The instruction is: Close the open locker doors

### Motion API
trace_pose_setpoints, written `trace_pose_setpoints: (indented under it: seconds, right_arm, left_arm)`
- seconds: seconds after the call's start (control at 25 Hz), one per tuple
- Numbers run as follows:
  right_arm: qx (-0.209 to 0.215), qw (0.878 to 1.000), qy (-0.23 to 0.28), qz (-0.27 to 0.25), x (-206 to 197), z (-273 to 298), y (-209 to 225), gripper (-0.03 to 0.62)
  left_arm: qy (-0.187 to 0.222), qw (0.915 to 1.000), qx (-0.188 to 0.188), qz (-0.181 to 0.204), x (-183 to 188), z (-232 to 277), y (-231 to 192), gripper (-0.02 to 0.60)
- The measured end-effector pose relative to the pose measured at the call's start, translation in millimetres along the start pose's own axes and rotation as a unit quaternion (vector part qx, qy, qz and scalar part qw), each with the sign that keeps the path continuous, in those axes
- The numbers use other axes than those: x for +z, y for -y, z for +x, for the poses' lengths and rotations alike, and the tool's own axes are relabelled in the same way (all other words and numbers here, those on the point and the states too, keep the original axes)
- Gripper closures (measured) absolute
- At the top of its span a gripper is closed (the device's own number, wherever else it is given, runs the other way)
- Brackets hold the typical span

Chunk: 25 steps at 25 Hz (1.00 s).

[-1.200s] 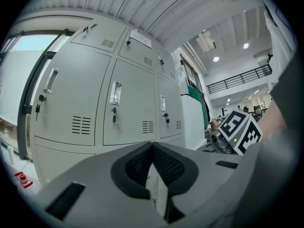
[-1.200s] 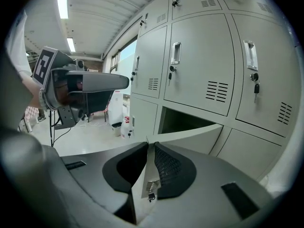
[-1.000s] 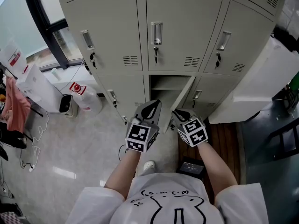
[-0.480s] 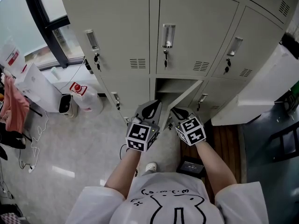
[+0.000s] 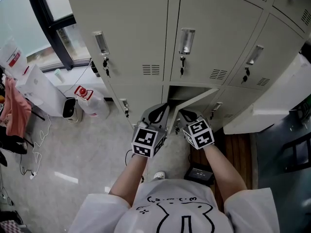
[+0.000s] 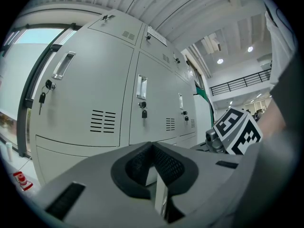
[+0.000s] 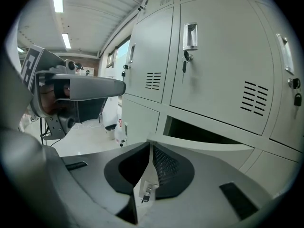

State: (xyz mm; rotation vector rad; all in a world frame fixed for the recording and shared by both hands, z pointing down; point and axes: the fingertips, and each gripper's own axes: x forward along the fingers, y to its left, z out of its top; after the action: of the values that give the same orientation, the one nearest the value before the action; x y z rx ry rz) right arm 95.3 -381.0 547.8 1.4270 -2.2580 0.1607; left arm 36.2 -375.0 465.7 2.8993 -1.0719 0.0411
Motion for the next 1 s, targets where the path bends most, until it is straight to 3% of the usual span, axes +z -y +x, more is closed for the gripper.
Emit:
trace_pose_setpoints:
  seconds: [1.0]
  right_arm:
    - [-0.013,1.000,0.007,0.008,31.3,75.8,26.3,0.556]
  left_arm:
    - [-0.003,1.0000,0.000,-0.008,-9.8,19.6,-53.4,0.561]
